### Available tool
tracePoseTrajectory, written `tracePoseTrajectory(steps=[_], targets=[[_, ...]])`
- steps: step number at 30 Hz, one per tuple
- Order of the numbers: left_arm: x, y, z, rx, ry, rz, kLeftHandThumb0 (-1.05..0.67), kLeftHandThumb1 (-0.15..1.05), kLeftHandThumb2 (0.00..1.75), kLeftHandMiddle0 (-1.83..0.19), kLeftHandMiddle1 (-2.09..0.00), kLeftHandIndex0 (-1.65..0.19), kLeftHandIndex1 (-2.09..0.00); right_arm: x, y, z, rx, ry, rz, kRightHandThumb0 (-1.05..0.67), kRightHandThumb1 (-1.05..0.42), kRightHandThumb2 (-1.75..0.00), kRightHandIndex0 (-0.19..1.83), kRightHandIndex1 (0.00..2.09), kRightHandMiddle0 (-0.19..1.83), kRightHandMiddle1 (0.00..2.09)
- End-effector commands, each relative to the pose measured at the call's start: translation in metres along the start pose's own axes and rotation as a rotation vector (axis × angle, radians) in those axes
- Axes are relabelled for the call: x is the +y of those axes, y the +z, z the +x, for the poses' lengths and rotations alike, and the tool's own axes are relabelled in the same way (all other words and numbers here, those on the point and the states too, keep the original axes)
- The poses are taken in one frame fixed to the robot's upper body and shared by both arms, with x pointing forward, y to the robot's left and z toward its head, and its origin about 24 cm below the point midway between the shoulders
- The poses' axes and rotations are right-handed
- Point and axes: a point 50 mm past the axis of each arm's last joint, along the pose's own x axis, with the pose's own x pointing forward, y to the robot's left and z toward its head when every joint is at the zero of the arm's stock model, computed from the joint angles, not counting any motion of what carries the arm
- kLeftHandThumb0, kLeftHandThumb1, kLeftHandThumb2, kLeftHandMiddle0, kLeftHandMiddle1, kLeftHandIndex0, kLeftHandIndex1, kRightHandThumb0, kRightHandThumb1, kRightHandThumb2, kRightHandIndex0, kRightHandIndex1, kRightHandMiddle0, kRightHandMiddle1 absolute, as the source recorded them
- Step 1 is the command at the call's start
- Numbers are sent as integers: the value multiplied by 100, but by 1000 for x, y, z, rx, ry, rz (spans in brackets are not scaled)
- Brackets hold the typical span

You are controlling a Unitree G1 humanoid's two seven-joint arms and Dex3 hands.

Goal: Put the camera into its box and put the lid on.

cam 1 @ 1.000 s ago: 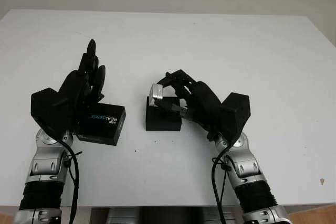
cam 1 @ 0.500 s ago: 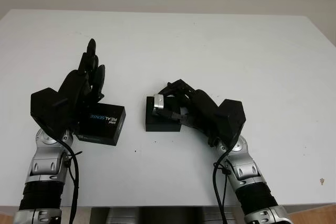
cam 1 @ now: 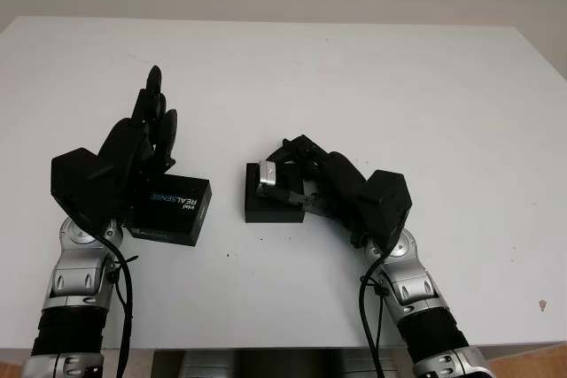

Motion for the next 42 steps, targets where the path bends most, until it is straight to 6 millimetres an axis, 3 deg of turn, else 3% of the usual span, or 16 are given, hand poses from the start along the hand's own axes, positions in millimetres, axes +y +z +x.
tracePoseTrajectory(steps=[1,6,15,24,35,38,42], targets=[[3,2,-2,-7,3,12,-89,105,65,19,0,19,0,-2,0,0,8,22,-67,-51,-99,-5,1,4,8,145],[3,2,-3,-9,-2,7,-88,105,65,19,0,19,0,-10,8,-3,-28,34,-176,-61,-93,-5,-15,3,1,67],[4,2,-2,-6,4,13,-89,105,64,19,0,19,0,-20,22,-4,-91,8,-239,-62,-92,-5,-19,0,2,43],[3,2,-1,-7,3,10,-89,105,64,19,0,19,0,-27,30,-7,-131,-5,-272,-66,-92,-6,-19,0,0,33],[2,2,-2,-3,-1,13,-89,105,64,19,0,19,0,-41,79,-7,-239,-93,-563,-66,-87,-4,2,10,23,41],[1,1,-2,-3,3,11,-89,105,64,19,0,19,0,-35,88,-10,-290,-88,-688,-69,-86,-5,20,15,22,59],[1,1,-2,-3,7,9,-89,105,64,19,0,19,0,-28,96,-12,-301,-72,-851,-79,-90,-6,22,15,17,76]])
